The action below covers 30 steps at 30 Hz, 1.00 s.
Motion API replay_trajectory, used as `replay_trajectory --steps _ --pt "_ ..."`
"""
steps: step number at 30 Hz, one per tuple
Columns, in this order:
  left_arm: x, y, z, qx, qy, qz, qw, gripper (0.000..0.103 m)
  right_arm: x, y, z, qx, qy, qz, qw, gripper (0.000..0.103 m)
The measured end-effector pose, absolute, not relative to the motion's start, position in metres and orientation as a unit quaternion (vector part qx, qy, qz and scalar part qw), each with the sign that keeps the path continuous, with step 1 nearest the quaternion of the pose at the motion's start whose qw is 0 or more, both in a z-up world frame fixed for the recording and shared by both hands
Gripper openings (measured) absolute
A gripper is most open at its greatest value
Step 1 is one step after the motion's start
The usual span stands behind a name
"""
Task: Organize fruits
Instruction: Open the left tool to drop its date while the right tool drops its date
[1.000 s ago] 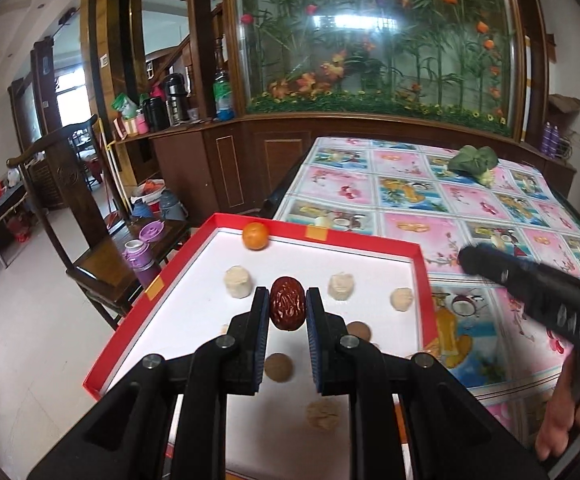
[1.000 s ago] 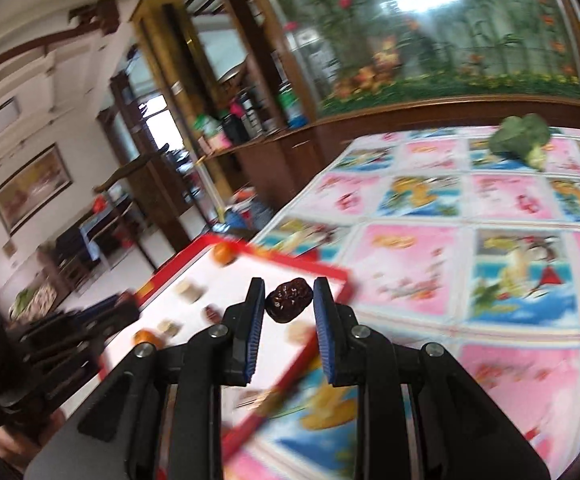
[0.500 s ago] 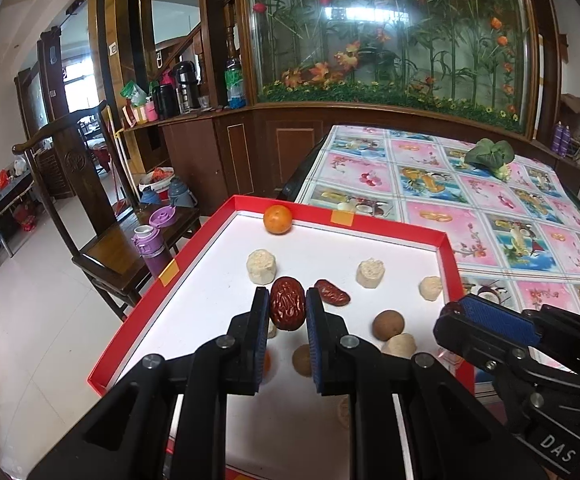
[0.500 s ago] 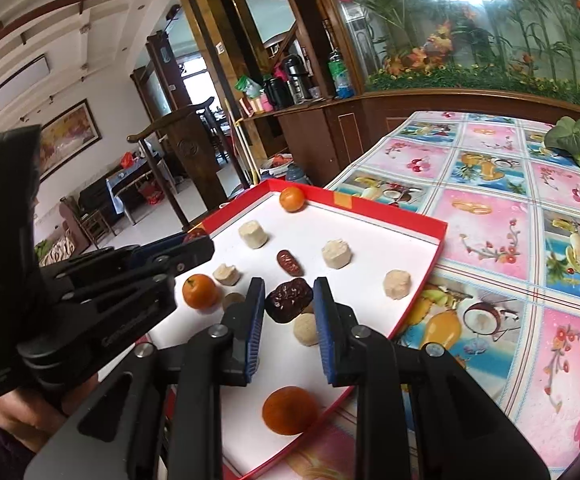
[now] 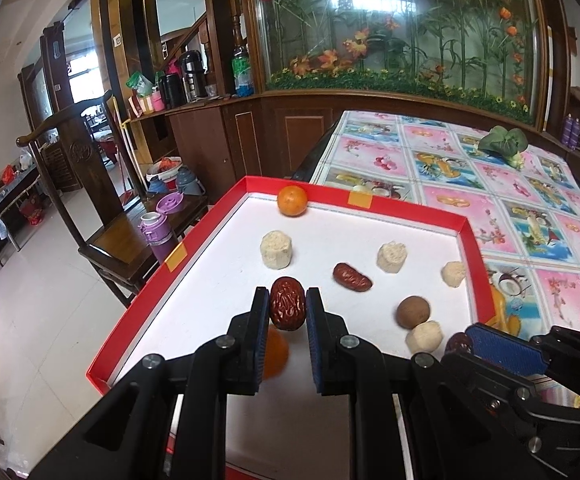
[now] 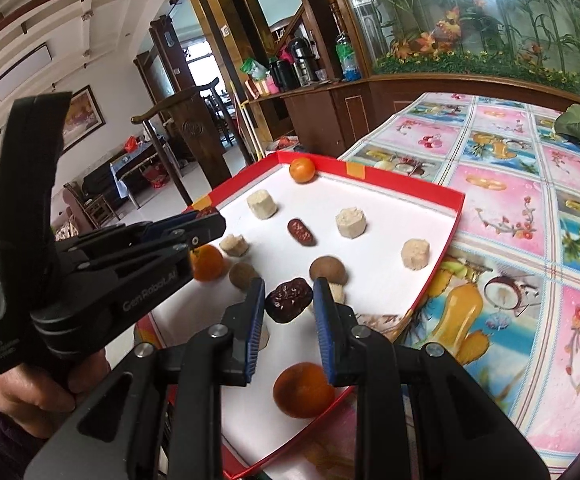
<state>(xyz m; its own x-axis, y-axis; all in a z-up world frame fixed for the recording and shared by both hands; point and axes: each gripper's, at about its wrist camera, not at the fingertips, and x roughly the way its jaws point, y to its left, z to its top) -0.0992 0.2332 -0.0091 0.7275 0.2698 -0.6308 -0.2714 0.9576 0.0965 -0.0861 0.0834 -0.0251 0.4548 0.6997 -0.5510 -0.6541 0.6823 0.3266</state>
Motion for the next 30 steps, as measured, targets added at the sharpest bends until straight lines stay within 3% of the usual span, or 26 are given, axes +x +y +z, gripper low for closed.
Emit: replay_trajectory --steps 19,21,23,24,26,30 --pt "-0.091 0.231 -0.020 0.016 0.363 0.165 0.917 0.018 -0.080 0.101 -0.043 -0.009 0.405 0.382 0.831 0.028" --pt "-0.090 0.227 -0.019 0.020 0.367 0.167 0.915 0.025 -0.080 0.095 -0.042 0.001 0.407 0.382 0.830 0.034" --pt "-0.090 0.221 -0.016 0.024 0.368 0.169 0.914 0.043 -0.083 0.085 -0.039 0.011 0.400 0.381 0.834 0.042" --pt "-0.090 0.218 -0.014 0.025 0.365 0.169 0.915 0.048 -0.084 0.079 -0.036 0.016 0.392 0.381 0.838 0.042" --pt "-0.092 0.210 -0.008 0.027 0.356 0.168 0.919 0.068 -0.086 0.063 -0.030 0.032 0.378 0.387 0.841 0.042" --pt "-0.098 0.191 0.006 0.021 0.335 0.148 0.930 0.080 -0.087 0.033 -0.020 0.051 0.354 0.370 0.857 0.050"
